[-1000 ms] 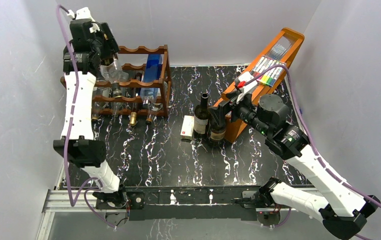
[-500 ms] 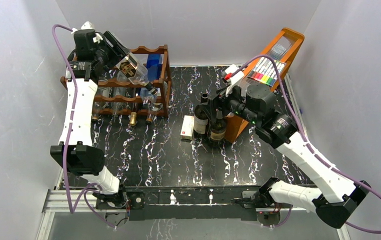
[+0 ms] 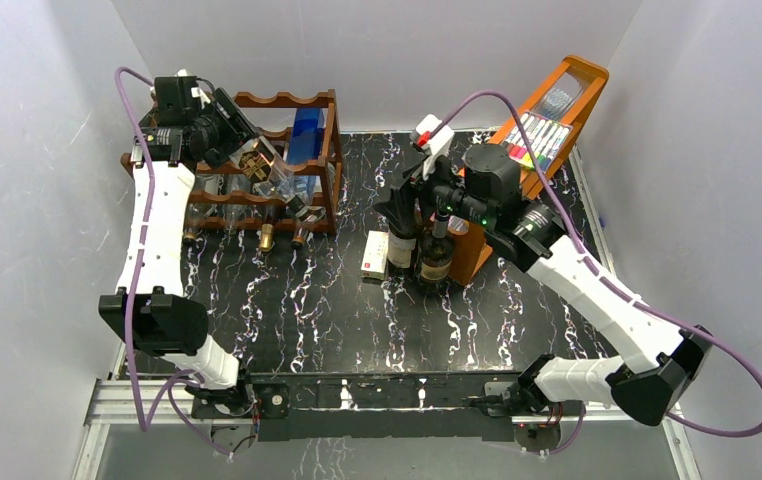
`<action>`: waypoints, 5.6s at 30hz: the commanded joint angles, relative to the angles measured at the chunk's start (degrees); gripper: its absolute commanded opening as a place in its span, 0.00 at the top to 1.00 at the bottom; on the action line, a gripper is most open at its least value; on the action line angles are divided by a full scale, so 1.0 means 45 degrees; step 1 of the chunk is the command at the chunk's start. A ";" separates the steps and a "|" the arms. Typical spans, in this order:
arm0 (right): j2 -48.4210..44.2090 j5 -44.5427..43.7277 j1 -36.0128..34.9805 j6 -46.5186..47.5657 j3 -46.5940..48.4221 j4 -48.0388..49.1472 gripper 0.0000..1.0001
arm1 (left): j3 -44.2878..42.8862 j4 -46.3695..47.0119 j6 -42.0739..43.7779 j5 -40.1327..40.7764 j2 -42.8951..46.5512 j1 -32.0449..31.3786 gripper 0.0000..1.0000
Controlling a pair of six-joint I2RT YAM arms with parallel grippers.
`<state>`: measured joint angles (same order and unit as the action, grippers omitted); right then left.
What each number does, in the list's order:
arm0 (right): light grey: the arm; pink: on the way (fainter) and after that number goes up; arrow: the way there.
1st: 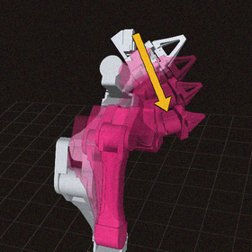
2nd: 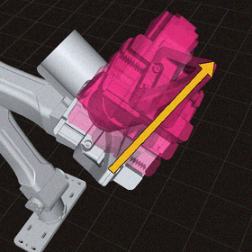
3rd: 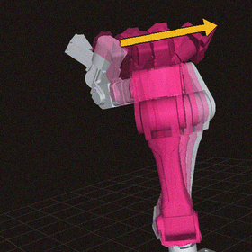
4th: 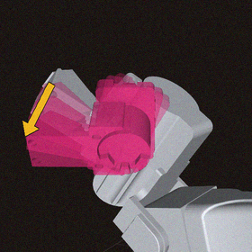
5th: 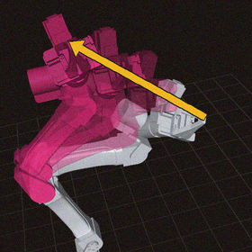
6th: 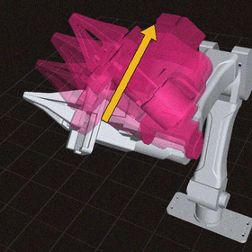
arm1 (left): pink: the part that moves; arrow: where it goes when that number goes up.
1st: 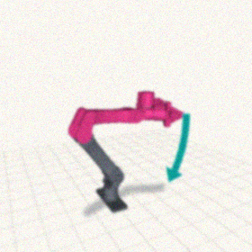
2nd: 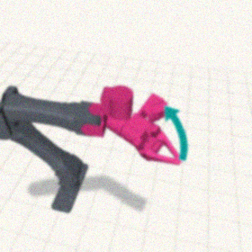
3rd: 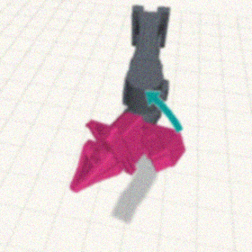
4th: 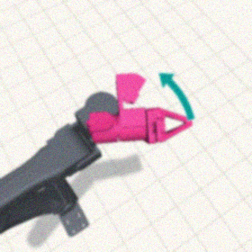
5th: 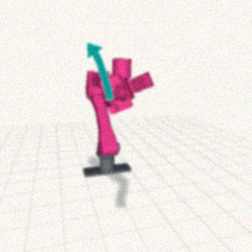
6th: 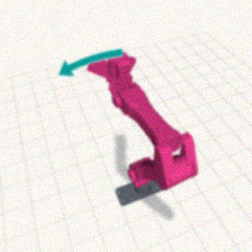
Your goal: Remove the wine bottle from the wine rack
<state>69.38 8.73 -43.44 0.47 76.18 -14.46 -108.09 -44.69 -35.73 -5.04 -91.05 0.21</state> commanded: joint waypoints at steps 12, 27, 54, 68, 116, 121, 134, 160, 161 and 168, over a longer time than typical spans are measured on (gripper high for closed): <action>0.1769 -0.0250 -0.1911 0.1681 0.1489 0.1223 0.02 | 0.2454 0.2042 -0.0400 -0.2466 0.2744 0.0060 1.00; 0.1620 0.1226 -0.2760 0.6804 0.0467 0.1250 0.02 | 0.6263 0.2743 -0.1850 -0.4652 0.5103 0.0068 1.00; 0.0496 0.4233 -0.4050 1.5975 -0.4101 0.1218 0.14 | 1.1988 0.2984 -0.2860 -0.8504 0.6065 -0.0046 1.00; 0.0669 0.3765 -0.5084 1.6704 -0.5499 0.2675 0.12 | 1.2573 0.2825 -0.3245 -0.9828 0.4953 -0.0530 1.00; 0.1155 0.3701 -0.6284 1.1557 -0.6439 0.9052 1.00 | 1.3808 0.3284 -0.3083 -0.9566 0.3984 -0.2097 0.02; 0.0675 0.2570 -0.6268 0.9547 -0.6263 0.8635 1.00 | 1.4083 0.3348 -0.3051 -0.8958 0.4528 -0.2094 0.02; -0.0641 -0.0630 -0.5540 0.4051 -0.5365 0.6556 1.00 | 1.3485 0.3691 -0.2289 -0.6703 0.6380 -0.2097 0.02; -0.2021 -0.5442 -0.3999 0.1097 -0.7265 0.8340 1.00 | 1.2756 0.3655 -0.1130 -0.5783 0.7977 -0.2097 0.02; -0.1979 -0.5361 -0.3982 0.1010 -0.7306 0.8575 1.00 | 1.2725 0.3648 -0.1124 -0.5793 0.7917 -0.2094 0.02; -0.1597 -0.5213 -0.3859 0.0789 -0.7901 1.0673 1.00 | 1.2653 0.3680 -0.1225 -0.5909 0.7933 -0.2097 0.02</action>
<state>62.43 -14.46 -61.23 4.43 41.06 18.13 -50.61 -28.29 -41.76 -30.87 -56.45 -9.45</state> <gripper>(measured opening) 0.426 0.981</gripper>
